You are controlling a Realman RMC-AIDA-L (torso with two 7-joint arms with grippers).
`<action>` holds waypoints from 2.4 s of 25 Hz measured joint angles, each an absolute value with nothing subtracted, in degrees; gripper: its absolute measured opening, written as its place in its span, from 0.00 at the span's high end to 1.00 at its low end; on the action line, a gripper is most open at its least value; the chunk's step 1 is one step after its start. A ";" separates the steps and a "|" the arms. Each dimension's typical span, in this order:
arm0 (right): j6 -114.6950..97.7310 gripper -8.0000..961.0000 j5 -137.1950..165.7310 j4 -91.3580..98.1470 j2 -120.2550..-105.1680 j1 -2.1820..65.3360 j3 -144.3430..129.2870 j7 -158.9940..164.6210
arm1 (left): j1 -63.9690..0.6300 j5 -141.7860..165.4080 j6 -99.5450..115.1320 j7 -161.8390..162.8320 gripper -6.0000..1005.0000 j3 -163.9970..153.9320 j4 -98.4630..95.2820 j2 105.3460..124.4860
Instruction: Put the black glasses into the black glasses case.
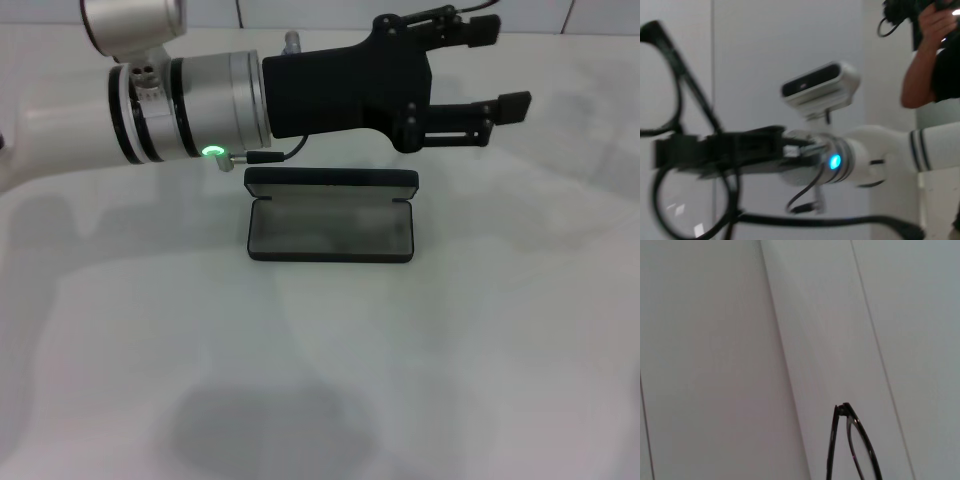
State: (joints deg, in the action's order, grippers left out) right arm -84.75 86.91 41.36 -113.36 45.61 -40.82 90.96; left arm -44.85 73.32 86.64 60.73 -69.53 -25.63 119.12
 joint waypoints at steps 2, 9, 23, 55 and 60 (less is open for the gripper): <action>-84.61 0.87 86.75 40.91 -113.77 46.29 -41.20 90.95 | -45.11 73.32 88.50 61.18 0.20 -69.53 -25.64 119.09; -82.96 0.87 87.14 40.78 -114.61 46.50 -46.19 89.69 | -45.48 72.47 91.65 61.31 0.20 -69.07 -25.67 119.09; -88.34 0.87 90.68 40.52 -112.11 43.21 -48.34 90.49 | -43.91 70.88 91.76 61.23 0.21 -66.11 -25.75 118.82; -89.21 0.87 94.26 41.16 -111.89 42.76 -46.95 91.58 | -43.68 70.90 91.05 60.46 0.21 -65.92 -25.84 118.47; -87.03 0.87 94.24 41.29 -112.37 41.47 -43.92 90.17 | -41.78 70.87 91.50 60.22 0.21 -63.53 -27.11 118.55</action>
State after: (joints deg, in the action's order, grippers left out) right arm -87.03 94.24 41.28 -112.37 41.47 -43.92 90.17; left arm -41.78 70.87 91.50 60.22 -63.53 -27.11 118.55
